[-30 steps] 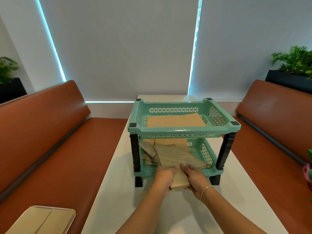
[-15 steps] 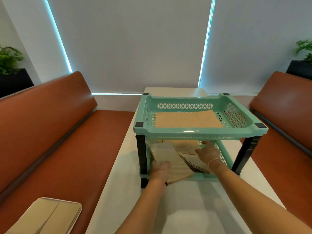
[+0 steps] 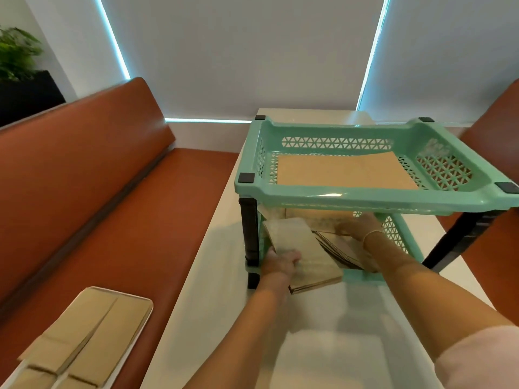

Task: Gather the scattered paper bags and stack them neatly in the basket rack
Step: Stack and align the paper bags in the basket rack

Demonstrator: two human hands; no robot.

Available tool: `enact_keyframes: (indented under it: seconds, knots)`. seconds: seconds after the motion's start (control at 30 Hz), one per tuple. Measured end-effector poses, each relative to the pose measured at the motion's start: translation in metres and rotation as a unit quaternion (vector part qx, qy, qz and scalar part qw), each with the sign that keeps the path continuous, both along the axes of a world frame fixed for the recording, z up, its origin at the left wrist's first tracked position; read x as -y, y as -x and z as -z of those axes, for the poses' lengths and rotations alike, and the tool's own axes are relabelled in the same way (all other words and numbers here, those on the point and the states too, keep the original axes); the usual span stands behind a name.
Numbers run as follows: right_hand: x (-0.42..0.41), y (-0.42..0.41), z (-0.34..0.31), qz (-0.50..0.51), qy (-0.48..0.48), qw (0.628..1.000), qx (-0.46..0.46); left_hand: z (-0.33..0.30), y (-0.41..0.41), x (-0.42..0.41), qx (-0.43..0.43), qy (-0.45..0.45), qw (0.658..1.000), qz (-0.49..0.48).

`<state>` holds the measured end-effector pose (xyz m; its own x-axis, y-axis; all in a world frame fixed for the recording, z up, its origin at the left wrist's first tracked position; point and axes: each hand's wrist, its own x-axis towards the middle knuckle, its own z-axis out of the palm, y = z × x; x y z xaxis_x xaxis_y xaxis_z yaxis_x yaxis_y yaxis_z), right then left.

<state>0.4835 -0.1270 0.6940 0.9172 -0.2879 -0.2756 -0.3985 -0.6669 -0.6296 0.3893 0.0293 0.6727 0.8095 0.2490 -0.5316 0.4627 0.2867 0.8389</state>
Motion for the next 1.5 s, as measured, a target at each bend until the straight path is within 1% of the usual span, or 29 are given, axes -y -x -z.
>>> enact_keyframes:
  seconds: [0.07, 0.1, 0.17, 0.2, 0.23, 0.27, 0.3, 0.33, 0.37, 0.4, 0.43, 0.53, 0.57, 0.67, 0.73, 0.83, 0.87, 0.97, 1.07, 1.17, 1.23, 1.27, 1.33, 1.37, 1.43, 1.5]
  knots:
    - [-0.002, -0.003, 0.004, 0.034, -0.007, 0.999, 0.007, 0.000, 0.001, 0.000, -0.001, 0.003, 1.000, 0.002]
    - [-0.001, -0.007, 0.006, 0.045, -0.013, 0.999, 0.027, 0.000, 0.001, 0.000, -0.002, 0.003, 1.000, 0.004]
    - [0.000, -0.013, 0.006, 0.036, -0.030, 0.995, 0.089, 0.001, 0.002, 0.000, -0.007, 0.001, 1.000, 0.007]
    - [0.001, -0.015, 0.004, 0.037, -0.066, 0.990, 0.120, 0.000, 0.003, 0.000, -0.009, 0.001, 1.000, 0.008]
    - [0.002, -0.014, 0.001, 0.058, -0.157, 0.974, 0.151, -0.001, 0.004, 0.000, -0.009, 0.001, 1.000, 0.009]
    - [0.003, -0.010, -0.005, 0.088, -0.284, 0.940, 0.167, -0.001, 0.004, 0.000, -0.010, 0.001, 1.000, 0.009]
    - [0.004, -0.005, -0.010, 0.121, -0.414, 0.887, 0.165, -0.002, 0.005, 0.000, -0.012, 0.002, 1.000, 0.011]
    - [0.009, -0.002, -0.012, 0.145, -0.511, 0.831, 0.163, -0.004, 0.006, -0.001, -0.014, 0.006, 1.000, 0.013]
    - [0.013, 0.001, -0.014, 0.150, -0.561, 0.797, 0.168, -0.006, 0.008, -0.001, -0.018, 0.011, 1.000, 0.014]
    - [0.015, 0.004, -0.018, 0.139, -0.576, 0.788, 0.166, -0.009, 0.009, -0.001, -0.021, 0.014, 0.999, 0.020]
    - [0.017, 0.007, -0.020, 0.122, -0.569, 0.797, 0.163, -0.011, 0.011, -0.002, -0.026, 0.018, 0.999, 0.027]
    - [0.020, 0.016, -0.025, 0.084, -0.515, 0.843, 0.132, -0.015, 0.015, -0.002, -0.029, 0.020, 0.998, 0.053]
    - [0.020, 0.019, -0.026, 0.078, -0.503, 0.851, 0.132, -0.015, 0.018, -0.002, -0.025, 0.016, 0.998, 0.061]
    - [0.025, 0.024, -0.031, 0.063, -0.502, 0.850, 0.145, -0.017, 0.025, 0.000, -0.012, 0.015, 0.996, 0.088]
    - [0.030, 0.027, -0.033, 0.029, -0.489, 0.864, 0.116, -0.019, 0.029, -0.001, -0.003, 0.029, 0.995, 0.094]
    - [0.033, 0.033, -0.034, -0.042, -0.425, 0.904, 0.037, -0.021, 0.031, -0.003, -0.001, 0.034, 0.995, 0.095]
    - [0.034, 0.035, -0.034, -0.073, -0.405, 0.911, 0.017, -0.023, 0.032, -0.003, -0.003, 0.029, 0.995, 0.097]
    - [0.034, 0.037, -0.037, -0.139, -0.358, 0.923, -0.026, -0.029, 0.034, -0.004, -0.005, 0.053, 0.993, 0.105]
    - [0.031, 0.037, -0.038, -0.174, -0.295, 0.939, -0.036, -0.030, 0.034, -0.006, -0.013, 0.017, 0.990, 0.142]
    - [0.024, 0.038, -0.039, -0.170, -0.268, 0.948, -0.019, -0.031, 0.038, -0.004, -0.012, 0.036, 0.984, 0.172]
    - [0.018, 0.040, -0.039, -0.154, -0.274, 0.949, -0.002, -0.029, 0.039, 0.001, 0.002, -0.002, 0.983, 0.183]
    - [0.015, 0.042, -0.038, -0.146, -0.274, 0.951, 0.008, -0.028, 0.039, 0.003, 0.011, -0.004, 0.983, 0.183]
    - [0.009, 0.047, -0.034, -0.125, -0.264, 0.956, 0.036, -0.024, 0.038, 0.006, 0.022, 0.003, 0.985, 0.170]
    - [0.007, 0.049, -0.031, -0.108, -0.256, 0.959, 0.052, -0.024, 0.038, 0.007, 0.027, 0.017, 0.986, 0.163]
    - [0.004, 0.054, -0.022, -0.066, -0.230, 0.968, 0.080, -0.025, 0.037, 0.008, 0.033, 0.015, 0.989, 0.145]
    - [0.000, 0.062, -0.017, -0.051, -0.226, 0.971, 0.053, -0.027, 0.037, 0.008, 0.035, 0.011, 0.993, 0.109]
